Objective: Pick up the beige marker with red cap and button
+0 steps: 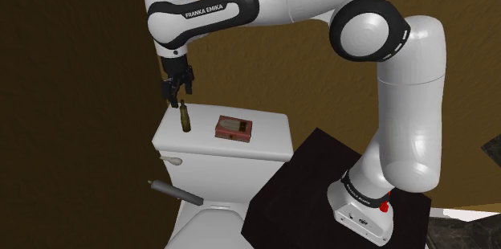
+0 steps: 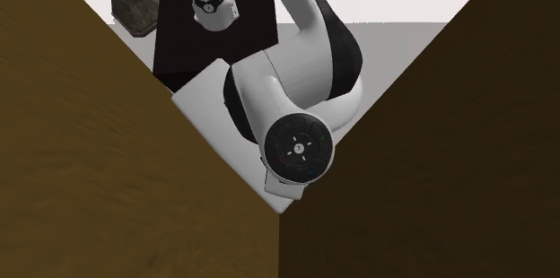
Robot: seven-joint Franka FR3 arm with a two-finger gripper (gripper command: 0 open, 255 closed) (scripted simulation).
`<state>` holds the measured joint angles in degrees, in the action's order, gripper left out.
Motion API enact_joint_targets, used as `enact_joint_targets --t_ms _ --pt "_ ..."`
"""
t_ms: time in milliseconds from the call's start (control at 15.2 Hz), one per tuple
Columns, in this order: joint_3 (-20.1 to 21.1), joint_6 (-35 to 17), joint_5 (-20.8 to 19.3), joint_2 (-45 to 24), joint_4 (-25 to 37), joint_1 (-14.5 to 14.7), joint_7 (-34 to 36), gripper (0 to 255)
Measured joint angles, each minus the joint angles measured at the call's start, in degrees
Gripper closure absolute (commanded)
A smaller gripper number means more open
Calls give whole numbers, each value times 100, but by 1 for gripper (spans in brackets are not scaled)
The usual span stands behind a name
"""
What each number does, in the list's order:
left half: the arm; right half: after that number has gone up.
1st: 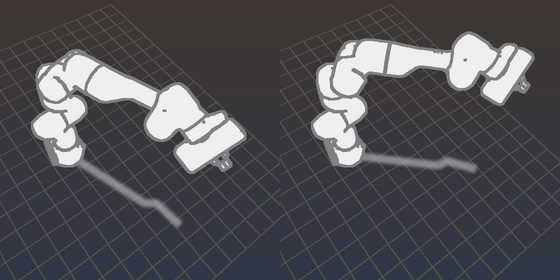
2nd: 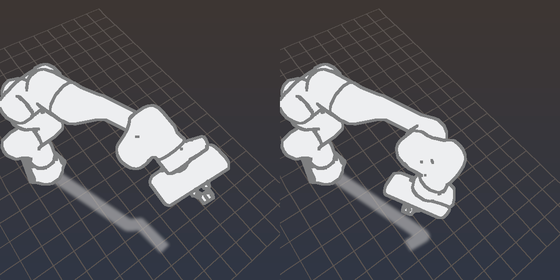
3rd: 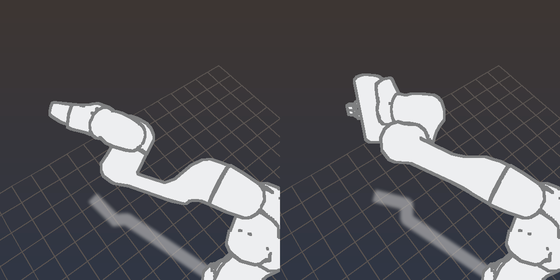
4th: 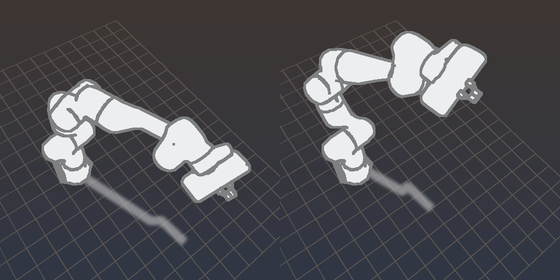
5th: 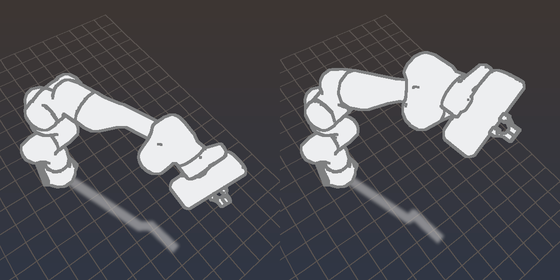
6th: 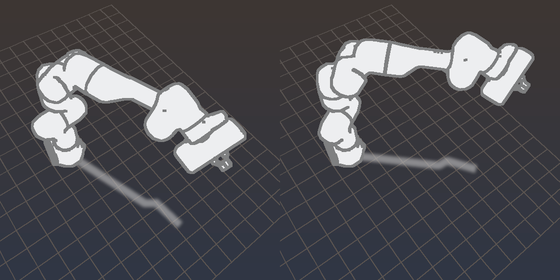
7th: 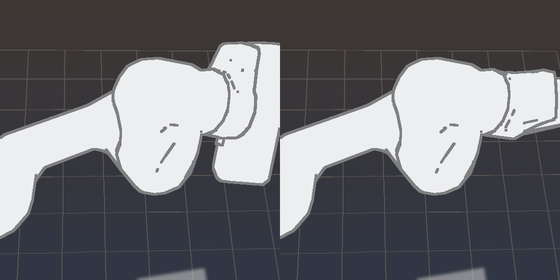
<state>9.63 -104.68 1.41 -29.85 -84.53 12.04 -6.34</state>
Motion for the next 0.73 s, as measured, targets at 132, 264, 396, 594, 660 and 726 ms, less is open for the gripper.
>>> enact_joint_targets --t_ms 132,264,396,594,660,726 --pt "-5 -116 -7 -71 -46 2 -9 0" --pt "-8 -151 -12 -102 -49 3 -13 255" --pt "-9 -164 -13 -107 -53 2 -15 255" --pt "-10 -168 -13 -108 -52 0 -17 255" --pt "-10 -168 -13 -108 -51 0 -18 255" --pt "-10 -168 -13 -108 -51 0 -17 255"
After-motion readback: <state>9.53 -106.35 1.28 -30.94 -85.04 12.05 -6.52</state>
